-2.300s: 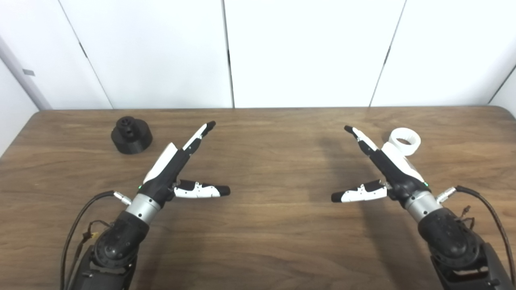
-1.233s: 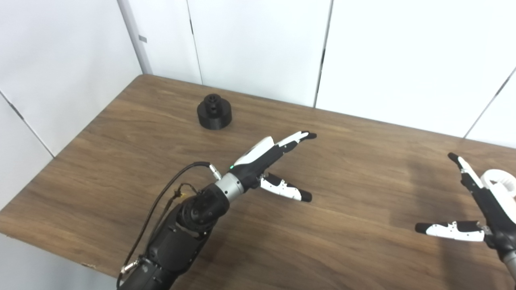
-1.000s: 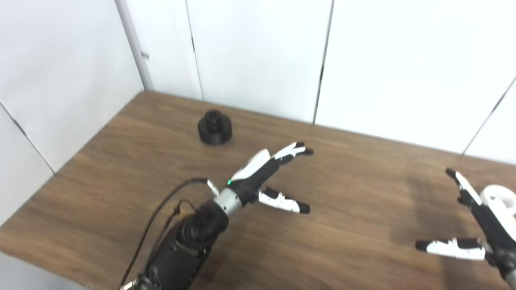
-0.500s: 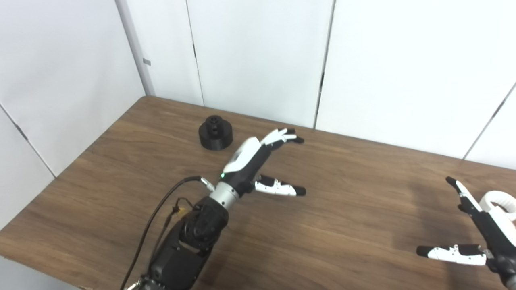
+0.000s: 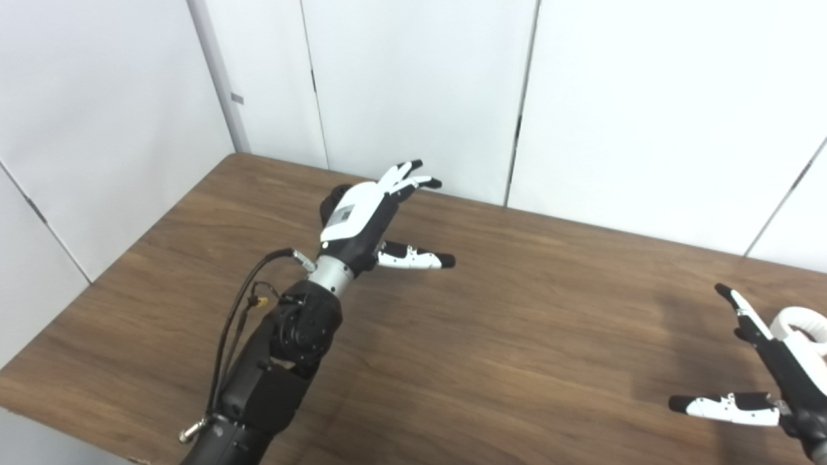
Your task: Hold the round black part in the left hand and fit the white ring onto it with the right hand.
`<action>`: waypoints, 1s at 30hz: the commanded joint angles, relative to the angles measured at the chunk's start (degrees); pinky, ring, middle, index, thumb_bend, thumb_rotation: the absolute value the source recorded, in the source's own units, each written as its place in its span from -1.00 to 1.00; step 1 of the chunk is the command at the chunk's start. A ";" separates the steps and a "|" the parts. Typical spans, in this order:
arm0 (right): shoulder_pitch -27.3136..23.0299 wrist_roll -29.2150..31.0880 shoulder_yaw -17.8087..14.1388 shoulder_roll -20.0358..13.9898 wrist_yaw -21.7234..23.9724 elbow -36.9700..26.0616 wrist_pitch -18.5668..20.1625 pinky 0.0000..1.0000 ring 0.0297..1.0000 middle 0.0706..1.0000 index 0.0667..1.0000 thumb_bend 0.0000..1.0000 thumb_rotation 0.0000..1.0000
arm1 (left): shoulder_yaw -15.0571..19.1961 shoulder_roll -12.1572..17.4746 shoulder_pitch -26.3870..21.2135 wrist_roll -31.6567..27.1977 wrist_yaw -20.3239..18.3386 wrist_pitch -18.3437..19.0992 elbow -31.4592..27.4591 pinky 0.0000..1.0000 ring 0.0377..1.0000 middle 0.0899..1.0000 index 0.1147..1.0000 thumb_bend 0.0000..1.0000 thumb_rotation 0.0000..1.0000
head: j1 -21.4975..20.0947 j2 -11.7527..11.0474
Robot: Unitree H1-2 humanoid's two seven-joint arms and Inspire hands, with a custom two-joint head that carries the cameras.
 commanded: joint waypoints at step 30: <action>-2.03 1.20 -1.16 -1.95 -0.83 -0.01 -2.67 0.80 1.00 1.00 1.00 0.72 -0.58 | 2.06 13.86 -11.65 4.37 2.99 8.18 10.78 1.00 1.00 1.00 0.69 1.00 -0.16 | 0.55 0.09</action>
